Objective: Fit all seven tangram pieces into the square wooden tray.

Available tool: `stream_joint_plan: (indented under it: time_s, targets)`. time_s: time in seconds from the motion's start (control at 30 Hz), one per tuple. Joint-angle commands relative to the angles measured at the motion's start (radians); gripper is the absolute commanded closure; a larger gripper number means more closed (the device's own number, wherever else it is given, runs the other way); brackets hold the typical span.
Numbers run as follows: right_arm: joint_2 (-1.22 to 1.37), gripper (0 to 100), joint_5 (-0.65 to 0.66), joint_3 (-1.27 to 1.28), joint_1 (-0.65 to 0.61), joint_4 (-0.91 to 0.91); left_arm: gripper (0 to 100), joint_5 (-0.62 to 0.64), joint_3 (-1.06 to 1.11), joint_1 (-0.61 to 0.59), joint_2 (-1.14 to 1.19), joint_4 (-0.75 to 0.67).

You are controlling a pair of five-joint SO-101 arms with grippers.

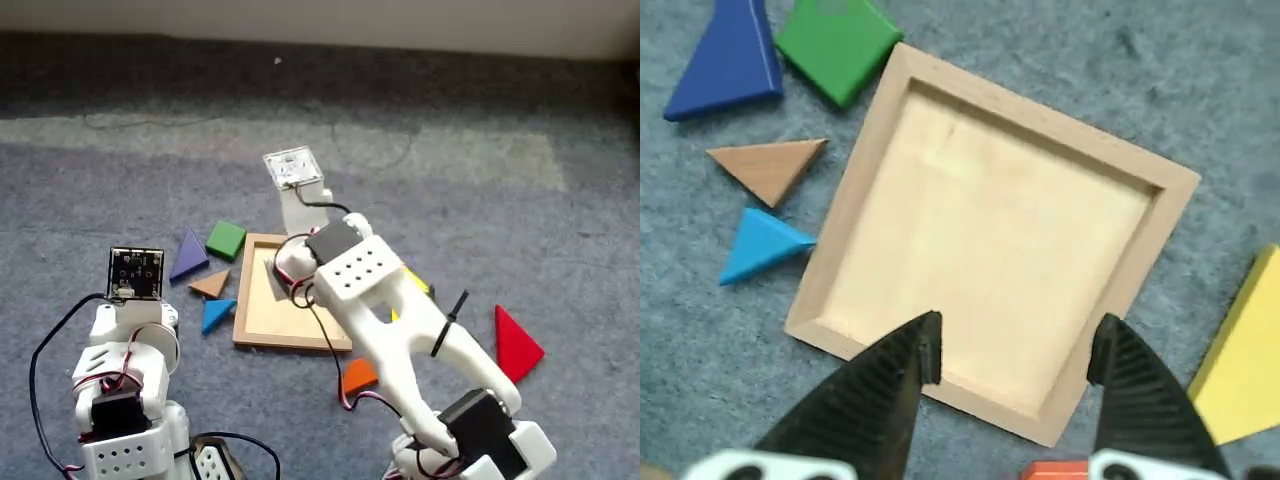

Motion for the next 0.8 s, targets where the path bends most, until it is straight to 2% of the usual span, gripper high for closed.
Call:
stream_joint_plan:
  time_s: [0.0,0.07,0.27,0.37,0.57,0.77]
  targets:
    - [0.005,76.2,-0.011,-0.048,0.120,0.068,99,0.002,-0.008,-0.015,-0.002,-0.018]
    - [0.044,75.7,-0.008,-0.048,0.189,0.087,99,0.002,-0.008,-0.015,-0.002,-0.020]
    - [0.128,64.6,-0.002,-0.044,0.363,0.085,99,0.002,-0.007,-0.008,-0.002,-0.020]
    - [0.137,64.4,0.043,-0.041,0.380,0.059,99,0.002,-0.007,-0.008,-0.002,-0.020]
    - [0.189,64.4,0.052,0.044,0.386,-0.099,99,0.002,-0.007,-0.008,-0.002,-0.020]
    - [0.277,64.4,0.052,0.042,0.437,-0.104,99,0.002,-0.005,-0.008,-0.002,-0.020]
